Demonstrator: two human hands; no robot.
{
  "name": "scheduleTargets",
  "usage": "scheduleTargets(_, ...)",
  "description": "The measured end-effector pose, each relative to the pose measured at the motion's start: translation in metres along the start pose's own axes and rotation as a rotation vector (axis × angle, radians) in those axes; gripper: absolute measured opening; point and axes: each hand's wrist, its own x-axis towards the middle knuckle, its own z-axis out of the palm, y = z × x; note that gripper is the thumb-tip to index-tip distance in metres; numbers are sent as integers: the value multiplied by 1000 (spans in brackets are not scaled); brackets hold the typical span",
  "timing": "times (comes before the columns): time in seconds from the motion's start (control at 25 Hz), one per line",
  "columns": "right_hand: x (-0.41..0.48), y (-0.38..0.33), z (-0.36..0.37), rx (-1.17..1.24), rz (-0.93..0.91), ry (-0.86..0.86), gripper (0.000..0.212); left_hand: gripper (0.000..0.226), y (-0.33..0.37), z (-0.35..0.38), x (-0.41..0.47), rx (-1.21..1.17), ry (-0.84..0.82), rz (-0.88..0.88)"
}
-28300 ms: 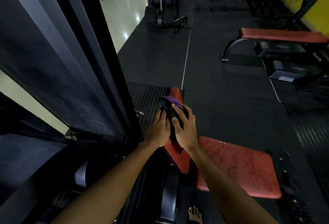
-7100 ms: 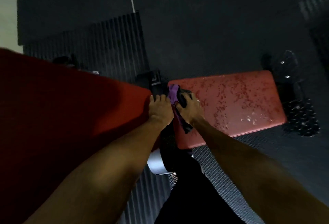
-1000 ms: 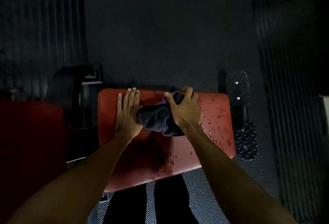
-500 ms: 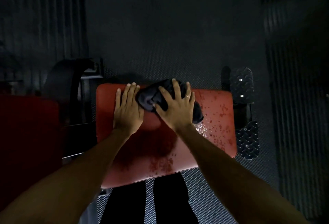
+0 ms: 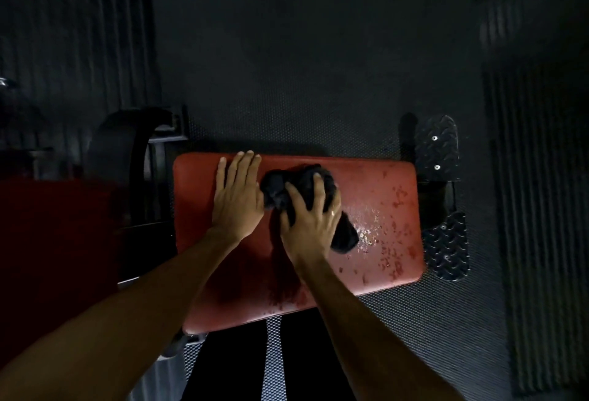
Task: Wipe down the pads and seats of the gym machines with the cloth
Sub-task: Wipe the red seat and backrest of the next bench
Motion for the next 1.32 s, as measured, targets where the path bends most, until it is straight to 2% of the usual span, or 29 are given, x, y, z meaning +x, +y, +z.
scheduleTargets(0.08, 45, 10, -8, -49, -27, 7, 54, 57, 7, 4, 7, 12, -15, 60)
scheduleTargets(0.16, 72, 40, -24, -74, 72, 36, 55, 55, 10, 7, 14, 3, -25, 46)
scheduleTargets(0.28, 49, 73, -39, 3, 287, 100, 59, 61, 14, 9, 15, 83, -73, 63)
scheduleTargets(0.36, 13, 60, -32, 47, 372, 48, 63, 64, 14, 10, 15, 128, -74, 70)
scheduleTargets(0.44, -9, 30, -21, 53, 332, -37, 65, 64, 15, 10, 14, 146, -66, 67)
scheduleTargets(0.52, 5, 12, -13, 78, 246, -39, 63, 64, 16, 10, 14, 160, -68, 71)
scheduleTargets(0.6, 42, 22, -18, 79, 186, -10, 58, 64, 21, 11, 16, 174, -81, 60)
scheduleTargets(0.68, 73, 51, -31, -20, 152, 2, 58, 64, 26, 12, 17, 183, -104, 21)
scheduleTargets(0.84, 61, 112, -56, -35, 346, 100, 67, 63, 47, 12, 26, 166, -148, 36)
scheduleTargets(0.96, 5, 98, -46, 17, 456, 77, 68, 65, 68, 17, 34, 154, -163, 79)
scheduleTargets(1.04, -4, 69, -35, 10, 390, 50, 65, 64, 84, 22, 38, 167, -172, 72)
scheduleTargets(1.12, 25, 55, -30, -1, 304, 4, 63, 63, 90, 30, 39, 188, -182, 56)
scheduleTargets(1.24, 84, 87, -44, -115, 256, -34, 59, 65, 95, 33, 39, 216, -157, 55)
scheduleTargets(1.32, 89, 127, -61, -169, 315, -8, 58, 67, 100, 33, 42, 212, -154, 61)
